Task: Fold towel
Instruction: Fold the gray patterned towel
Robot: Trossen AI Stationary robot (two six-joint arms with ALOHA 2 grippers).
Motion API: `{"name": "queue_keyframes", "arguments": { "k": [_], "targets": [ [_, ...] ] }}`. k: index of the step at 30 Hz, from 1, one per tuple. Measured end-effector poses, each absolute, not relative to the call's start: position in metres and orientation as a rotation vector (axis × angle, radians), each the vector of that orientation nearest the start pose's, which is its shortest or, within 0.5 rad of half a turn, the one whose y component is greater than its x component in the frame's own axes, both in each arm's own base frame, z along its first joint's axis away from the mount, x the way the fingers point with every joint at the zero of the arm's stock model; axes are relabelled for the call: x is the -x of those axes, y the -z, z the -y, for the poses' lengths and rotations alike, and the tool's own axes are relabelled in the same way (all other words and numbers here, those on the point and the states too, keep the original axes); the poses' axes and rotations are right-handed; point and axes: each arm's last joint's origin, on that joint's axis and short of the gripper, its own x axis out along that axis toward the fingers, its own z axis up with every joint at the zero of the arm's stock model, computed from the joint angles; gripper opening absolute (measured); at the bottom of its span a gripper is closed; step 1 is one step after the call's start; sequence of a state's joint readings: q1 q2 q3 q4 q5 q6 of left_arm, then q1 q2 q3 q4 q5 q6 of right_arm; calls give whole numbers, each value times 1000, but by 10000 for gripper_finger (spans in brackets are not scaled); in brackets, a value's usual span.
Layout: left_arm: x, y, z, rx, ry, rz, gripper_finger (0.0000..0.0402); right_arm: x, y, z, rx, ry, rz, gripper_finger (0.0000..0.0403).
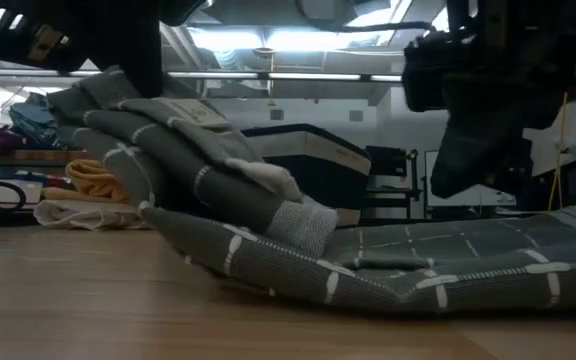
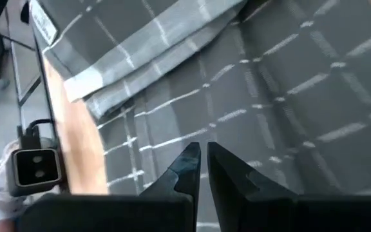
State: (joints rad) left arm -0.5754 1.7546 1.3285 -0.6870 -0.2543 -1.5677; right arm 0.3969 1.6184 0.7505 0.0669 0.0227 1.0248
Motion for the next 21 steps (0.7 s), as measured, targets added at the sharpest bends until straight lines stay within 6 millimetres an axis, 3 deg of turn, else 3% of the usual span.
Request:
{"name": "queue_keyframes", "arguments": {
  "k": [8,21],
  "targets": [
    [-311,-234,192,946,-454,-910,1,-305,-139,-118,-792,117,-1027,34],
    [-325,-242,188,838,-347,-785,1,-325,-162,-118,-797,87,-975,34]
  ]
}}
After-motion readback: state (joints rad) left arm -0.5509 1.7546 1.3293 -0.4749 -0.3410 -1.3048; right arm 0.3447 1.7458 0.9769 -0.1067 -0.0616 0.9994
